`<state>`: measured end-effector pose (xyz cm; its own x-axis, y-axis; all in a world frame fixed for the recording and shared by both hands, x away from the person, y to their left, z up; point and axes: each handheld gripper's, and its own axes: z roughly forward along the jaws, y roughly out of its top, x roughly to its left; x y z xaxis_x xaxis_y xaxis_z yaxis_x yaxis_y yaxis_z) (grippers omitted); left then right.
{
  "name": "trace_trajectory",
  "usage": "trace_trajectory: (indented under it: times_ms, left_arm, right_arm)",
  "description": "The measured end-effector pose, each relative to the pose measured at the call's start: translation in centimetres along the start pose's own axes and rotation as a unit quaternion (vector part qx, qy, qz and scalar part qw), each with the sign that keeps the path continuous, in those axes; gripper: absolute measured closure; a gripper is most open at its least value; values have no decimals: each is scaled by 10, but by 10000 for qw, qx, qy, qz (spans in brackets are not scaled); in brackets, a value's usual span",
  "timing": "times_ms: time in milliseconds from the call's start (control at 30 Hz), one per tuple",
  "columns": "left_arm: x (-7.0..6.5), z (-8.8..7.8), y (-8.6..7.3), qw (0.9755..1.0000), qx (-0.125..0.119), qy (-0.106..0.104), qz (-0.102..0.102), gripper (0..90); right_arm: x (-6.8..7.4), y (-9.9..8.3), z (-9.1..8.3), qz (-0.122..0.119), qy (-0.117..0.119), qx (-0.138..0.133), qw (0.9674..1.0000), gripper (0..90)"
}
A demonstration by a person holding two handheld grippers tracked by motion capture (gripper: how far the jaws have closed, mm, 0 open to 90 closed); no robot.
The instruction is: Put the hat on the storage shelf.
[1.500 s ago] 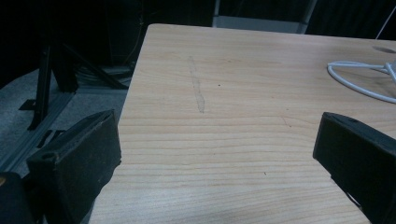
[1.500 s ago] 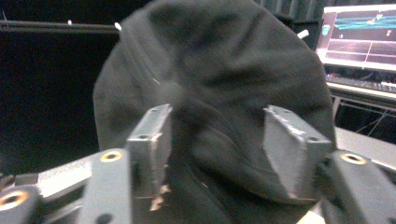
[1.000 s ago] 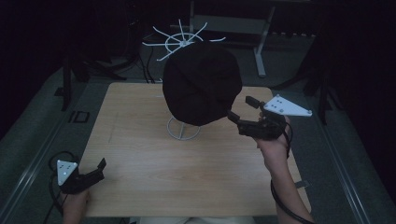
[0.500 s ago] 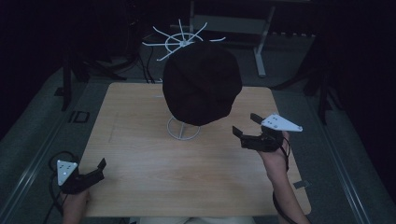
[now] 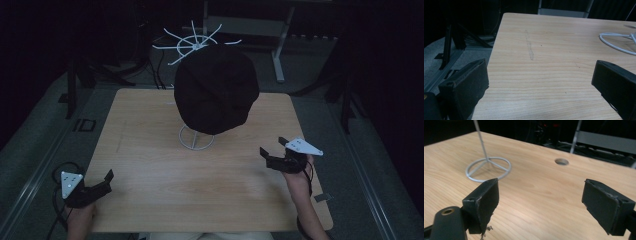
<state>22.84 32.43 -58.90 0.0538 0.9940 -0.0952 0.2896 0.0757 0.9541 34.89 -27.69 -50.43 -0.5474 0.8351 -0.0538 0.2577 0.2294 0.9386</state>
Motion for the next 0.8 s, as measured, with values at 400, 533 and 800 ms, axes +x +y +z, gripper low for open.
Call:
trace_trajectory:
  times_ms: [400,533,800]
  left_arm:
    - [0,0,0,10000,-5,1,-6,15]
    - [0,0,0,10000,-5,-2,-4,14]
    - [0,0,0,10000,-6,-1,-8,14]
  right_arm:
    - [-18,-43,-7,229,-437,408,9980,141]
    - [-27,-57,-18,362,-643,495,9960,141]
    - [-41,-74,-36,443,-1299,654,9884,139]
